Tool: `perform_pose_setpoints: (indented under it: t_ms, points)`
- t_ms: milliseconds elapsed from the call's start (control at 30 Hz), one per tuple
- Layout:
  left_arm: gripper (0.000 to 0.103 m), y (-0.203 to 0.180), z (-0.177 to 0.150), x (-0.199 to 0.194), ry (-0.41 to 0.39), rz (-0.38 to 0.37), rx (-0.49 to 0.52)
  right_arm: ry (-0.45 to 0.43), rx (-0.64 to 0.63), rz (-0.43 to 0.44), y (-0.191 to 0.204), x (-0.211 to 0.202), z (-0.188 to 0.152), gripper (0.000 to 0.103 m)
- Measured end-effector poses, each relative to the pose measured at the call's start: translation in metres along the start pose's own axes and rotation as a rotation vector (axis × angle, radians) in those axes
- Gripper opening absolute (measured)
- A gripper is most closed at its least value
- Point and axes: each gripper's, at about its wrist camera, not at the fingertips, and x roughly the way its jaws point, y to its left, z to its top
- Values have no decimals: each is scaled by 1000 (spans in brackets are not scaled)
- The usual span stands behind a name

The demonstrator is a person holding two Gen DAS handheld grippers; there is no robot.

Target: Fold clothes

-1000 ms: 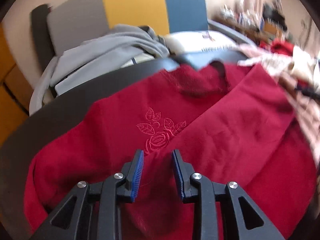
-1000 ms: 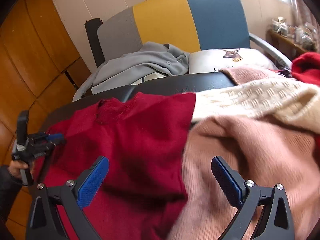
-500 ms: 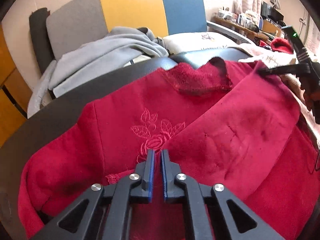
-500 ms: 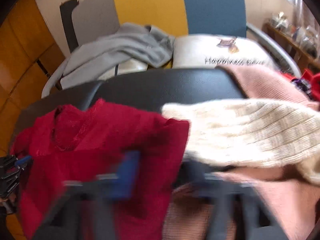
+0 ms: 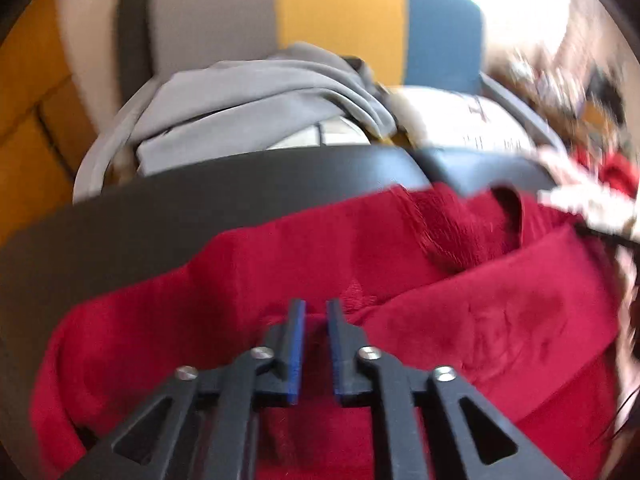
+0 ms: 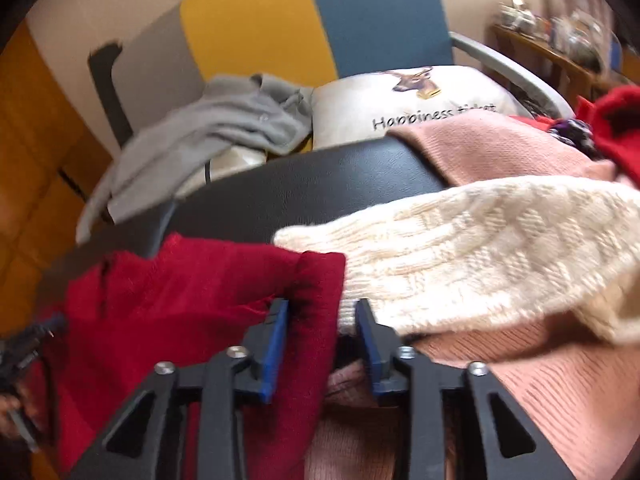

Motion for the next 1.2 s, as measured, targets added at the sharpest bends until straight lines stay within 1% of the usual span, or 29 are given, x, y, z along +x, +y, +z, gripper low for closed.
perform_pose_setpoints:
  t_ms: [67,133,200,267,333,367,433,467,500,600,633,667,700,733,767,833,933,967,1000,1067,1100,1133,1167,1200]
  points:
    - [16,22,-5,-7,-13,8,-96,-43,-28,37,9,-19,-3,58]
    - [16,41,-11,-11,-13,-33,-181,-58,-64,112,25,-36,-11,60]
    - [21,49,-20,-11,4,-76,-230,-49,-107,179,44,-47,-25,69]
    - [23,55,-29,-7,42,-123,-279,-24,-140,219,62,-49,-44,75]
    - [25,57,-33,-1,66,-184,-328,3,-172,257,81,-51,-64,77]
    - [29,58,-34,2,77,-216,-352,16,-185,257,88,-49,-72,77]
    - [34,57,-30,8,90,-303,-407,34,-208,236,95,-44,-87,77]
    - [38,57,-28,11,100,-322,-428,43,-219,225,99,-41,-94,79]
    - [39,57,-24,15,111,-336,-448,51,-230,214,102,-39,-101,81]
    - [37,53,-12,25,122,-297,-416,81,-237,178,96,-24,-118,85]
    - [36,50,-8,28,125,-294,-392,59,-247,179,94,-21,-123,86]
    - [29,44,-3,31,125,-287,-349,13,-272,189,92,-20,-128,93]
    - [12,35,0,29,118,-273,-286,5,-291,186,94,-19,-130,97]
    - [8,27,0,25,104,-263,-242,8,-308,180,97,-18,-131,98]
    - [7,20,-1,17,69,-276,-220,13,-322,170,101,-16,-132,103]
    - [7,20,-1,-4,-22,-339,-238,17,-359,132,108,-13,-134,103]
    - [7,41,5,-13,-85,-330,-364,15,-357,137,105,-12,-133,103]
    - [7,46,6,-8,-74,-312,-387,13,-349,149,103,-12,-132,103]
    - [10,47,8,4,-31,-243,-392,11,-339,163,101,-12,-131,103]
    - [12,44,6,25,55,-128,-374,7,-321,186,95,-13,-130,103]
    - [13,42,2,30,71,-102,-374,7,-316,193,96,-14,-127,103]
    - [15,40,0,26,49,-87,-381,5,-312,199,96,-14,-126,103]
    - [19,38,-2,18,17,-62,-395,4,-308,204,95,-14,-126,103]
    - [22,34,-5,6,-26,-19,-412,3,-303,208,96,-15,-126,103]
